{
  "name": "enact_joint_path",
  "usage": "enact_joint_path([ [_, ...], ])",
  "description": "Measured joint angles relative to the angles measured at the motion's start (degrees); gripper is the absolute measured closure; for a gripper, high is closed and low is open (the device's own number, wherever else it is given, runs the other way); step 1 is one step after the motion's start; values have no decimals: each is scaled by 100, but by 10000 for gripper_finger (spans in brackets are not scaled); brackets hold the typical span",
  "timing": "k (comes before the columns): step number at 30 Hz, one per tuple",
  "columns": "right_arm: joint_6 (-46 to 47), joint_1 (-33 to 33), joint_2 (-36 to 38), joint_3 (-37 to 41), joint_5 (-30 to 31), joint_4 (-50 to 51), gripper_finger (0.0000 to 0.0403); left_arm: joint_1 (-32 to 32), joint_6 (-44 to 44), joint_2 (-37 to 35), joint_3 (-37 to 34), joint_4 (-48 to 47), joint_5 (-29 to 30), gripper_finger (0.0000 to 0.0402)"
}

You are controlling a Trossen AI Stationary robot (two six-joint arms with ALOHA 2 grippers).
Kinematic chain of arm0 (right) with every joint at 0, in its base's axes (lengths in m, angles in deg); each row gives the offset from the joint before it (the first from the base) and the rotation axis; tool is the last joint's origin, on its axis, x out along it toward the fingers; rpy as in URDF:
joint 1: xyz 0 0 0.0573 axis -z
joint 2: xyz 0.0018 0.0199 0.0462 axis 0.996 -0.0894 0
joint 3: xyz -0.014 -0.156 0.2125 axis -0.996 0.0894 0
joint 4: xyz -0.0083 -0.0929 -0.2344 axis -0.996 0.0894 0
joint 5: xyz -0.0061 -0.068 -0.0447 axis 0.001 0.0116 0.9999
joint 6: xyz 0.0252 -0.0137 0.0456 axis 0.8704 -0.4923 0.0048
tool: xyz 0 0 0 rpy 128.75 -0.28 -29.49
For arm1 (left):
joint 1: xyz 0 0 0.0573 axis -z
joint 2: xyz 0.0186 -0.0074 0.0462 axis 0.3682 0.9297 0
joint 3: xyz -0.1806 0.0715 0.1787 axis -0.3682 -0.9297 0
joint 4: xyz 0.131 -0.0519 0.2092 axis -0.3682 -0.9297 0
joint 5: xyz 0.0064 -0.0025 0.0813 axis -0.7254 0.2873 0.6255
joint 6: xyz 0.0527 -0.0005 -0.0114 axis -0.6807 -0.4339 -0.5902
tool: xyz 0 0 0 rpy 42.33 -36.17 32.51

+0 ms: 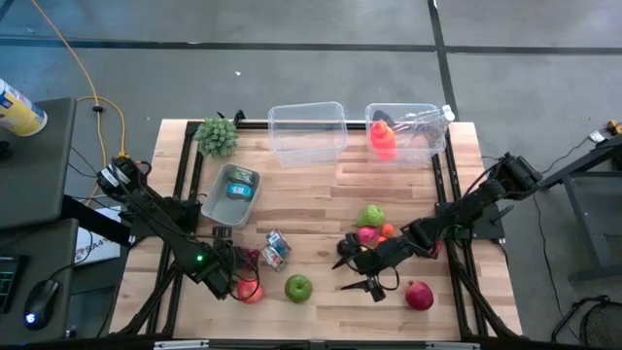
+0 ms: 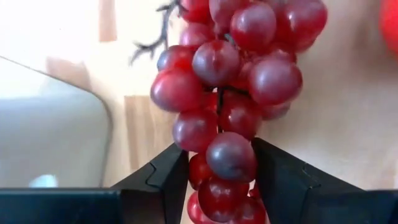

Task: Pick & Place Food Item
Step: Put the red grapes into the left transparent bin

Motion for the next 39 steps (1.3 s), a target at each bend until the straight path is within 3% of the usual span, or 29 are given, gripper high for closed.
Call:
enact_joint_path([
  [11, -423, 140, 0, 0, 2, -7, 149, 30, -889, -349, 865, -742, 1003, 243],
  [18, -628, 214, 0, 0, 49, -94, 149, -62, -1510, -352, 1214, -596, 2594, 243],
  [25, -607, 216, 0, 0, 268, -231, 149, -218, -2531, -352, 1240, 629, 3175, 243],
  [33, -601, 216, 0, 2, 324, -348, 149, -421, -4698, -352, 1240, 2808, 3377, 243],
  [39, -956, 117, 0, 2, 324, -481, 149, -608, -5277, -352, 1240, 3344, 3352, 243],
])
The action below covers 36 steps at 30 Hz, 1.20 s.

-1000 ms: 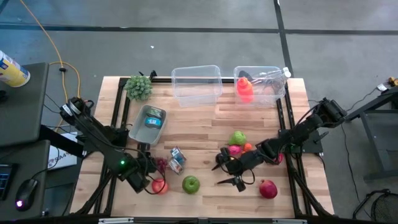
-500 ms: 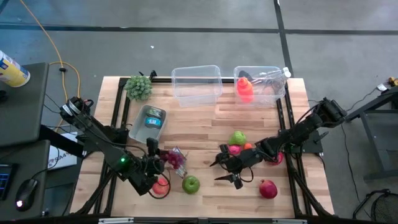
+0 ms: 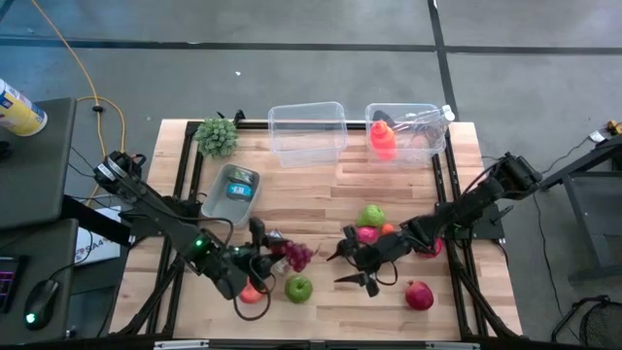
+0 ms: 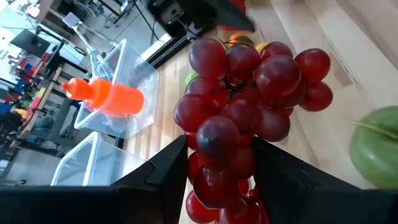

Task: Pick & Place Food Item
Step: Put the red grapes into the left transparent bin

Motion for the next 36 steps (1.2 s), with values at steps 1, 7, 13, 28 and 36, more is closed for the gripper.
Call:
enact_joint_path([
  [1, -112, -40, 0, 0, 16, -48, 149, -26, -1, 0, 0, 34, -4, 243],
  [7, -793, -291, 0, 0, 610, -658, 149, -66, -9, 0, 0, 200, -13, 243],
  [13, -993, -368, 0, 0, 1095, -1023, 149, -66, -150, 0, 0, 388, -15, 243],
  [28, -995, -272, 0, 0, 1160, -1342, 149, -175, -595, 2, -2, 789, -426, 243],
  [36, -1409, -272, 0, 0, 1156, -1258, 149, -173, -655, 2, -2, 784, -433, 243],
])
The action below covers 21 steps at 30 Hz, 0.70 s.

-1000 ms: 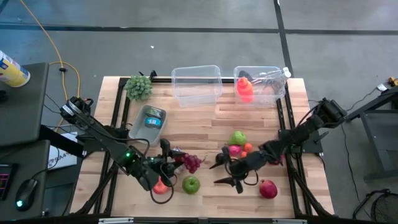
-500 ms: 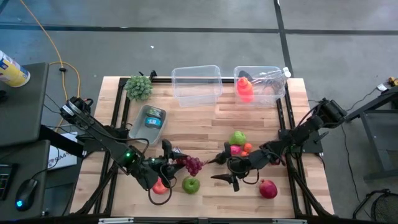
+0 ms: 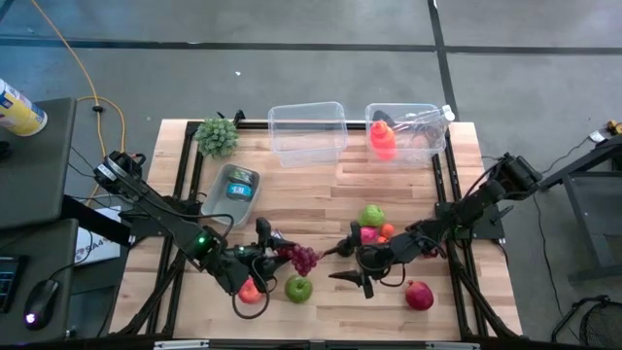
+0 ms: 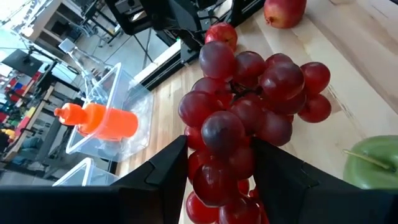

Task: Pick & Place Food Item
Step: Put the red grapes into the left transparent bin

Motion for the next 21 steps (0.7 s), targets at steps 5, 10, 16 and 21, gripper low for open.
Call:
enact_joint_path([
  [5, -74, 0, 0, 0, -1, 100, 149, 0, 1, 0, 0, 2, -3, 243],
  [10, -76, 0, 0, 0, 0, 155, 149, 0, 2, 0, 0, 1, -7, 243],
  [16, -98, 0, 0, 0, 0, 157, 149, -30, -30, 0, 0, 64, -10, 243],
  [21, -92, 68, 0, 0, -78, 157, 149, -318, -236, 42, 0, 413, -400, 243],
])
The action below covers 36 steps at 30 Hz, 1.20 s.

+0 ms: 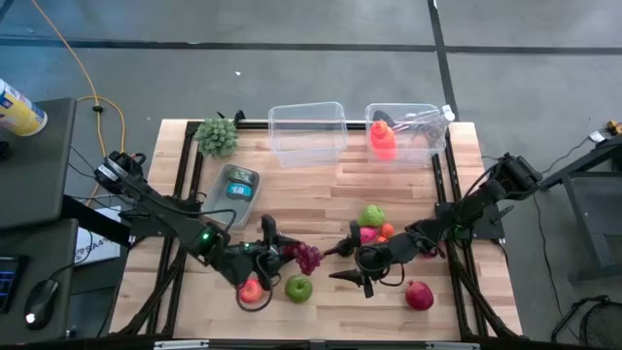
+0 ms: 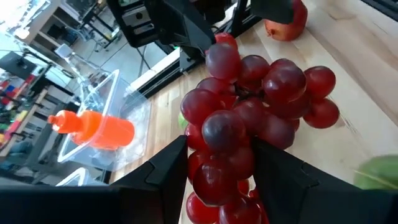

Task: Pick & Place Food Item
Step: Put the red grapes into the left transparent bin

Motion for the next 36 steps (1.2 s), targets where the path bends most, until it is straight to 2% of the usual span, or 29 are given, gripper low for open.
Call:
enact_joint_path([
  [12, -111, 8, 1, 0, -70, 5, 149, -566, -233, 119, -7, 281, -725, 243],
  [19, -63, 3, 1, 0, 978, 268, 149, -534, -268, 135, -7, 335, -729, 243],
  [23, 289, 20, 1, 0, 1046, 504, 149, -534, -306, 135, -7, 335, -684, 243],
  [28, 1103, 47, 1, 0, 1601, 738, 149, -534, -306, 134, -7, 326, -671, 243],
  [33, 2219, 40, 2, 0, 1595, 768, 149, -534, -306, 135, -7, 313, -671, 243],
  [36, 2364, 46, 1, 0, 1602, 901, 149, -541, -306, 135, -7, 313, -671, 243],
])
